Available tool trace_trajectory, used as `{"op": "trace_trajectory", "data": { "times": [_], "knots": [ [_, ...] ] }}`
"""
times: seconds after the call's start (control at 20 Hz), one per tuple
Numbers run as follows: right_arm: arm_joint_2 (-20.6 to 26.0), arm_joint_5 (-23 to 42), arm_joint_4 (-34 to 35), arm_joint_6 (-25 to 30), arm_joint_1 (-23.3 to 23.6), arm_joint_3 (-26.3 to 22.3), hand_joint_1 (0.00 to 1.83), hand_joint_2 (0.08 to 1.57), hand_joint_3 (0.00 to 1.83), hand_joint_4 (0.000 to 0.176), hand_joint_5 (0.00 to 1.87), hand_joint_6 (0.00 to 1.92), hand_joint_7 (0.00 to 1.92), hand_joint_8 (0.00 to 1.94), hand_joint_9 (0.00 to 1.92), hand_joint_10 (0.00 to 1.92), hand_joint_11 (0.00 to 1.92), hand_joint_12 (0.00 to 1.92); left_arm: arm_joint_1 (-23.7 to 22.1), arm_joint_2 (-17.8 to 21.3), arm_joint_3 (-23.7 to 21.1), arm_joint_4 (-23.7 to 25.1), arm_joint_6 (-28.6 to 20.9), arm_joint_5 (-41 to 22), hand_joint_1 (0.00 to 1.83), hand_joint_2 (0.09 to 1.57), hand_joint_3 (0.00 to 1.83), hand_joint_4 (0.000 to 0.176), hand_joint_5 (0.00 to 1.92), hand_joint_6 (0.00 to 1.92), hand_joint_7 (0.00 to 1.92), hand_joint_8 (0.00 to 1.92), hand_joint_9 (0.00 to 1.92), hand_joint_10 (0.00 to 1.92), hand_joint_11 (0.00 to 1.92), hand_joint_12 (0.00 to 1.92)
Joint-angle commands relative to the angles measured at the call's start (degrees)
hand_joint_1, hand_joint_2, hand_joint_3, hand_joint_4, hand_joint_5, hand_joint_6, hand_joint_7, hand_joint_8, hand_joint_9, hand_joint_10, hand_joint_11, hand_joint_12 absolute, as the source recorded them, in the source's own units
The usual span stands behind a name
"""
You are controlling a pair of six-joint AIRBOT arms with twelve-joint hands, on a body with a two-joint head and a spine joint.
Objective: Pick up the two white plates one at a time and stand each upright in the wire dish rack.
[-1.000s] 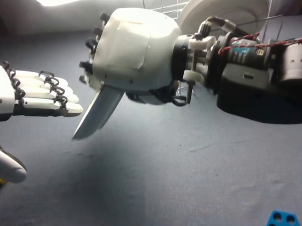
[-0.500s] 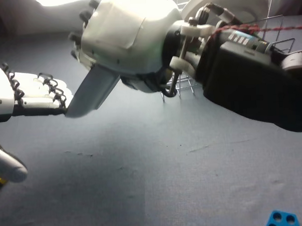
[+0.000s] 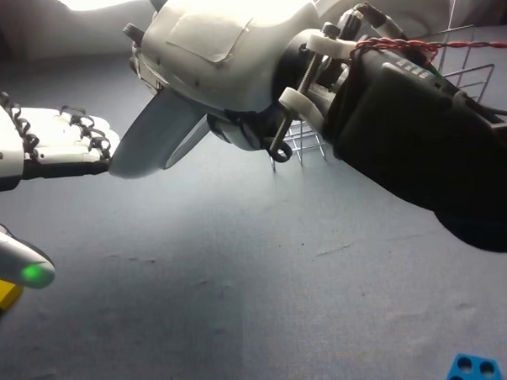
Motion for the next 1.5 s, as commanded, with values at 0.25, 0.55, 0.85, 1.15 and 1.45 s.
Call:
{"op": "trace_trajectory", "data": {
  "times": [0.25, 0.55, 0.85, 1.15, 1.45],
  "knots": [
    [0.4, 15.1, 2.1, -6.0, 1.8, -1.6, 1.38, 1.08, 0.0, 0.0, 1.07, 0.87, 0.99, 0.84, 0.99, 1.04, 1.05, 1.07, 0.6, -0.1, 1.8, -1.1, -0.1, -2.0, 0.0, 0.98, 0.0, 0.0, 0.0, 0.0, 0.0, 0.0, 0.0, 0.0, 0.0, 0.0],
    [0.4, 16.5, 5.7, -7.8, 1.8, -3.0, 1.38, 1.09, 0.0, 0.0, 1.04, 0.88, 0.95, 0.88, 1.01, 1.09, 1.04, 1.14, 0.5, 0.2, 2.1, -0.2, -0.1, -2.0, 0.0, 0.97, 0.0, 0.0, 0.0, 0.0, 0.0, 0.0, 0.0, 0.0, 0.0, 0.0],
    [0.7, 16.3, 5.6, -7.1, 2.7, -3.5, 1.41, 1.06, 0.0, 0.0, 1.11, 0.81, 1.03, 0.75, 1.04, 0.95, 1.03, 1.13, 0.7, 0.1, 3.4, -0.2, -0.5, -2.0, 0.0, 0.98, 0.0, 0.0, 0.0, 0.0, 0.0, 0.0, 0.0, 0.0, 0.0, 0.0],
    [3.1, 16.4, 5.7, -7.0, 4.2, -7.2, 1.39, 1.06, 0.0, 0.0, 1.1, 0.79, 1.03, 0.78, 1.06, 0.96, 1.07, 1.02, 1.7, 0.2, 3.6, 0.1, -0.5, -2.0, 0.0, 0.98, 0.0, 0.0, 0.0, 0.0, 0.0, 0.0, 0.0, 0.0, 0.0, 0.0],
    [6.1, 16.3, 10.6, -8.4, 5.6, -10.2, 1.39, 1.05, 0.0, 0.0, 1.13, 0.73, 1.04, 0.78, 1.08, 0.95, 1.11, 1.03, 1.8, 0.3, 3.9, 0.4, -0.5, -2.0, 0.0, 0.98, 0.0, 0.0, 0.0, 0.0, 0.0, 0.0, 0.0, 0.0, 0.0, 0.0]
  ]
}}
